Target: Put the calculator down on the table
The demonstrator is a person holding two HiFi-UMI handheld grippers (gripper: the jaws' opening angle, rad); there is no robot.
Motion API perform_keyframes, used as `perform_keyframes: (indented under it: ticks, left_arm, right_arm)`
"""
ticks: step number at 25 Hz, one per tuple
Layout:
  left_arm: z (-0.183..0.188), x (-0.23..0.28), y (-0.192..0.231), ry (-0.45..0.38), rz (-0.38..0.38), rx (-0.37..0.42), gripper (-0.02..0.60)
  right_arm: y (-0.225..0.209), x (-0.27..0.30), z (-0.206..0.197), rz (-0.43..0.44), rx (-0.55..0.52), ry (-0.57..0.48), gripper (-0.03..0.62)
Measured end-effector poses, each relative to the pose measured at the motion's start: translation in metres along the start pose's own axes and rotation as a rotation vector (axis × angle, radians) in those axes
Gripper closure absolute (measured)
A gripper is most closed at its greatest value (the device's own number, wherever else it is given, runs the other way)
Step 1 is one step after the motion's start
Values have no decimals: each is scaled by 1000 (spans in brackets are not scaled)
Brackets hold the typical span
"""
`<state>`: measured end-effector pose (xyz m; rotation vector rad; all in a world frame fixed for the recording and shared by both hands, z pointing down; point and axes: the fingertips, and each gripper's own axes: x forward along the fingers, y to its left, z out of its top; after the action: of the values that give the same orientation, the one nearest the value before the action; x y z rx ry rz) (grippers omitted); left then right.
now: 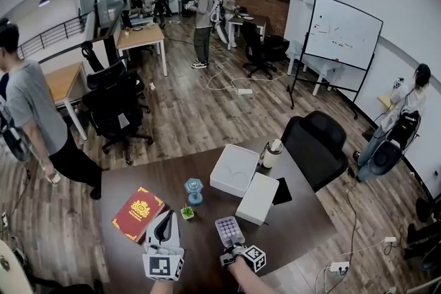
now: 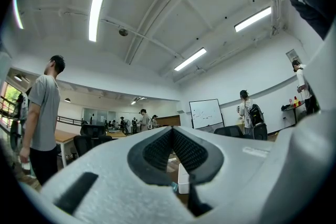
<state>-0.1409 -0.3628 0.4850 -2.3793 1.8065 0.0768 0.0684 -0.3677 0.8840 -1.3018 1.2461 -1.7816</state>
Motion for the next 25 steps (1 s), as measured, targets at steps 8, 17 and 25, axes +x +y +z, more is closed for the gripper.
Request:
perform_keyframes:
  ticks: [8, 17, 25]
  left_arm:
    - [0, 1, 7, 10, 10, 0, 586]
    - [-7, 0, 7, 15, 23, -4, 586]
    - [-8, -5, 9, 24, 40, -21, 586]
  right_arm:
    - [-19, 15, -8, -38, -43, 26, 480]
    - [-45, 20, -8, -79, -17, 17, 479]
    - [-38, 19, -16, -107, -12, 34, 474]
